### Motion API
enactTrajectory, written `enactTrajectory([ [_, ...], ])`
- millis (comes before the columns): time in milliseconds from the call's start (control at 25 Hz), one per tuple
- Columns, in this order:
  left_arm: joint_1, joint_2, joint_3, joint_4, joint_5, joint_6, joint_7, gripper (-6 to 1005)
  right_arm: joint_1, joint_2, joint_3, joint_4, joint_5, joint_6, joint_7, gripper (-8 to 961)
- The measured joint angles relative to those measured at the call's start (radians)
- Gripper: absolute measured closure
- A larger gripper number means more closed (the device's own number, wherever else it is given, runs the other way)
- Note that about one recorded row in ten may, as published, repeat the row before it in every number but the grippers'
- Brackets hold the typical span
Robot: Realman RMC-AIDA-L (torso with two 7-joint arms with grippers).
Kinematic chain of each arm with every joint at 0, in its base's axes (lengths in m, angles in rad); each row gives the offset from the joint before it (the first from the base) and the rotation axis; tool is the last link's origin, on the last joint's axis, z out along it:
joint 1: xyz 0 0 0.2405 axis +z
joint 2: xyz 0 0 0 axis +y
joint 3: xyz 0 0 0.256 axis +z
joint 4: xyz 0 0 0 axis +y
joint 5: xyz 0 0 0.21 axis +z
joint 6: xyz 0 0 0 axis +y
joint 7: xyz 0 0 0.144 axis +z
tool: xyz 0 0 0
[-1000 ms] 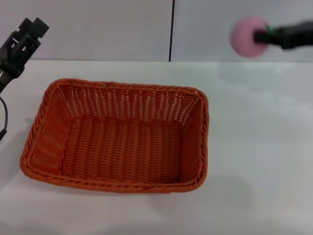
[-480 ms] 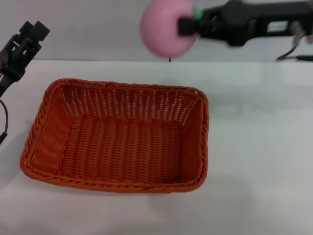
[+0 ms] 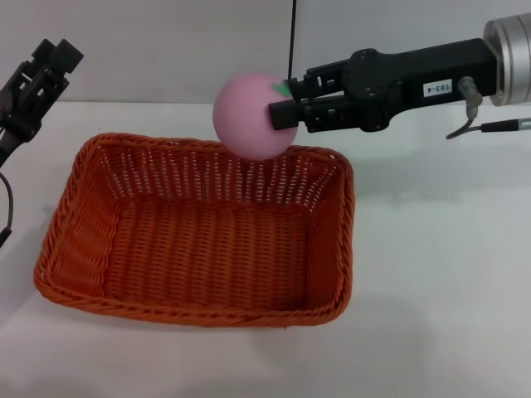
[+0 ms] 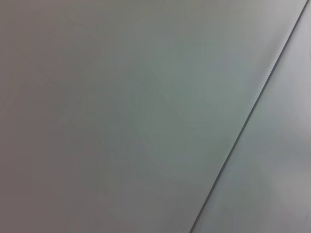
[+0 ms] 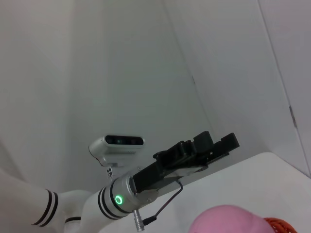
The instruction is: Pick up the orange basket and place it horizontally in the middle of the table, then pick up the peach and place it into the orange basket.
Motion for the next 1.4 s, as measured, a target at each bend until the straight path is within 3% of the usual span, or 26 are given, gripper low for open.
enactTrajectory([
  [200, 0.001, 0.001, 0.000, -0.008, 0.000, 0.009, -0.001, 310, -0.014, -0.001, 0.006, 0.005, 0.003, -0.005, -0.005, 416],
  [400, 0.002, 0.002, 0.001, -0.010, 0.000, 0.014, -0.001, 310, -0.036, 0.002, 0.010, 0.006, 0.007, -0.011, -0.012, 255],
  [600, 0.005, 0.002, 0.002, -0.011, 0.000, 0.027, -0.001, 310, -0.069, 0.004, 0.013, -0.004, 0.027, -0.022, -0.019, 255],
  [760, 0.012, 0.002, 0.002, -0.011, 0.000, 0.034, -0.001, 310, -0.143, 0.001, 0.025, -0.009, 0.105, -0.038, -0.080, 255],
  [840, 0.015, 0.002, 0.001, -0.011, 0.000, 0.036, -0.001, 310, -0.228, 0.002, 0.077, -0.008, 0.177, -0.046, -0.178, 255],
  [880, 0.017, 0.002, 0.001, -0.011, 0.000, 0.037, 0.000, 310, -0.228, 0.002, 0.077, -0.008, 0.177, -0.046, -0.178, 255],
  [1000, 0.020, 0.003, 0.000, -0.009, -0.001, 0.041, 0.006, 310, -0.323, 0.009, 0.172, 0.022, 0.252, -0.049, -0.304, 254],
  [1160, 0.027, 0.001, -0.027, -0.013, -0.011, 0.060, 0.052, 309, -0.421, 0.015, 0.330, 0.180, 0.365, -0.050, -0.559, 254],
  [1400, 0.038, -0.001, -0.159, -0.109, -0.033, 0.070, 0.231, 309, -0.522, 0.018, 0.599, 0.360, 0.442, -0.049, -0.912, 254],
])
